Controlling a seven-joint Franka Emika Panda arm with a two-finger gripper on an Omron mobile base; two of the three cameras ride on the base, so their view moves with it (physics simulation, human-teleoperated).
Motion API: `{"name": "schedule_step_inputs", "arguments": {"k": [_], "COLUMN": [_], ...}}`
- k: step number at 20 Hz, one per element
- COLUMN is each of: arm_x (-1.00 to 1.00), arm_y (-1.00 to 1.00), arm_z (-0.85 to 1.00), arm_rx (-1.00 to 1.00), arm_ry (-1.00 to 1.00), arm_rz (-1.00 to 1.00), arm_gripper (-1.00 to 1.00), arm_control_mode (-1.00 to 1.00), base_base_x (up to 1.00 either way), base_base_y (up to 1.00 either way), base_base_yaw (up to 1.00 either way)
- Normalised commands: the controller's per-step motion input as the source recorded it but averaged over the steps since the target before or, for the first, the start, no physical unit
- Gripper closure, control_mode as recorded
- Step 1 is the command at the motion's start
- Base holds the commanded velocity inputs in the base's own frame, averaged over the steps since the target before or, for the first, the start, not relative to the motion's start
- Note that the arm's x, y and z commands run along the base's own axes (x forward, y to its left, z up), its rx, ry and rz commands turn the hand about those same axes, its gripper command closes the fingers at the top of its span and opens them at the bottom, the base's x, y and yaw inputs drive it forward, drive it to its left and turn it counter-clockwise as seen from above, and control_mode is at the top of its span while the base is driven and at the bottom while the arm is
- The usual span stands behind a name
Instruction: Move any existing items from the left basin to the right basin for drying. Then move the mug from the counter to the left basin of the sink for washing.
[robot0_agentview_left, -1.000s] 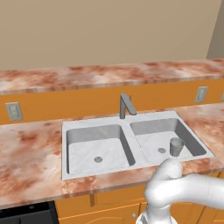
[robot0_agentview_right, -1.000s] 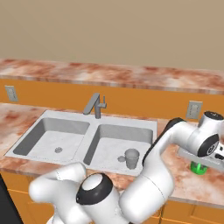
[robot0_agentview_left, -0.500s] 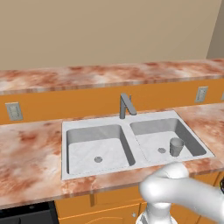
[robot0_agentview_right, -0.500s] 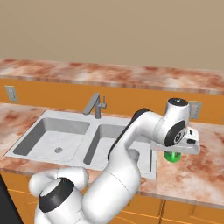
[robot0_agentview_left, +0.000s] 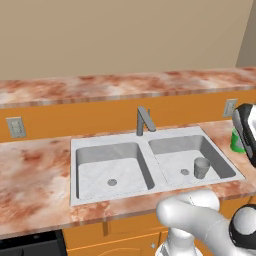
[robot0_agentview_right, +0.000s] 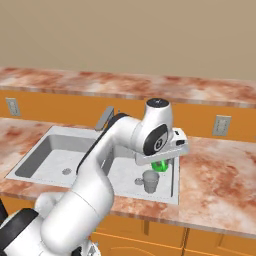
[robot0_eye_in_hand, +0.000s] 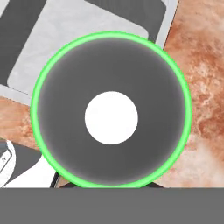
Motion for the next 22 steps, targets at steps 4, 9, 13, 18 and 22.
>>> {"name": "schedule_step_inputs", "arguments": {"k": [4,9,13,18,22], "arm_x": [0.00,0.00,0.00,0.19,0.33], "arm_y": [1.00,1.00,1.00,1.00,1.00], "arm_z": [0.52,0.37,0.01,0.00,0.00], "arm_rx": [-0.01,-0.01,-0.01,-0.03,-0.04], "arm_ry": [0.00,0.01,0.00,0.00,0.00], "arm_rz": [0.36,0.36,0.42,0.36,0.25], "arm_gripper": [1.00,1.00,1.00,1.00,1.00], "arm_control_mode": [-1.00,-1.00,-1.00,-1.00,-1.00], "base_base_x": [0.00,0.00,0.00,0.00,0.00], "base_base_y": [0.00,0.00,0.00,0.00,0.00], "base_base_yaw": [0.00,0.00,0.00,0.00,0.00]}}
